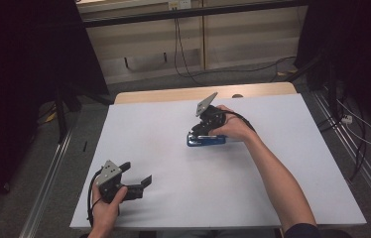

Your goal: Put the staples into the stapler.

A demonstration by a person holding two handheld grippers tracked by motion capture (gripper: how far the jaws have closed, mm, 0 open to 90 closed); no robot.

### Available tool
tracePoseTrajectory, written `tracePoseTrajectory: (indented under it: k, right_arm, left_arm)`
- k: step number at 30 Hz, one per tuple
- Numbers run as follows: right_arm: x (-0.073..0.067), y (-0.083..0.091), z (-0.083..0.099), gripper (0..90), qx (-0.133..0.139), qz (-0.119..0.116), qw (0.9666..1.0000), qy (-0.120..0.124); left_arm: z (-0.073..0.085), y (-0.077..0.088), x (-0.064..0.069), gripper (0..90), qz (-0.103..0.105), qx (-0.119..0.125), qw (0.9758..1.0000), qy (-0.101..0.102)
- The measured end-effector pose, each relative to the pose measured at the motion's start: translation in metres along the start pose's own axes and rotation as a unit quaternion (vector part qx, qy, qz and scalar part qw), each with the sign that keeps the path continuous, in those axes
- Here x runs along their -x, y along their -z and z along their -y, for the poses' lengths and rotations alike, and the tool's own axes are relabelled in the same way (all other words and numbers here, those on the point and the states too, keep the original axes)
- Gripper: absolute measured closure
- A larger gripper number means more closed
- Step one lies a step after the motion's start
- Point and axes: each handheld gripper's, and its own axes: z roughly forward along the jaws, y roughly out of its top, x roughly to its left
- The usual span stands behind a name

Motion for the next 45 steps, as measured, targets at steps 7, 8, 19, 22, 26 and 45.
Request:
tracePoseTrajectory:
  k: [7, 8, 19, 22, 26, 45]
  right_arm:
    - [0.0005, 0.0007, -0.0006, 77.5, 0.005, -0.001, 0.9999, -0.009]
    - [0.0008, 0.0005, -0.0004, 77.7, 0.005, -0.002, 1.0, -0.007]
    - [0.001, 0.0046, -0.0008, 79.2, 0.012, -0.001, 0.9999, 0.009]
    - [0.0011, 0.0059, -0.0001, 79.2, 0.009, -0.003, 0.9998, 0.019]
    - [0.0013, 0.007, 0.0004, 79.2, 0.011, -0.006, 0.9994, 0.031]
    - [0.0018, 0.0045, -0.0005, 79.2, 0.007, -0.012, 0.9987, 0.049]
  left_arm:
    - [-0.0002, 0.0, 0.0004, 4.4, 0.0, -0.002, 1.0, -0.001]
    - [-0.0002, 0.0001, 0.0004, 4.4, 0.0, -0.002, 1.0, -0.001]
    - [-0.0001, -0.0004, 0.0006, 4.4, 0.002, -0.002, 1.0, -0.001]
    - [0.0, -0.0004, 0.0003, 4.4, 0.001, -0.002, 1.0, -0.001]
    - [0.0, -0.0009, 0.001, 4.4, 0.003, -0.001, 1.0, -0.001]
    - [-0.0001, -0.0006, 0.0005, 4.4, 0.001, -0.003, 1.0, -0.002]
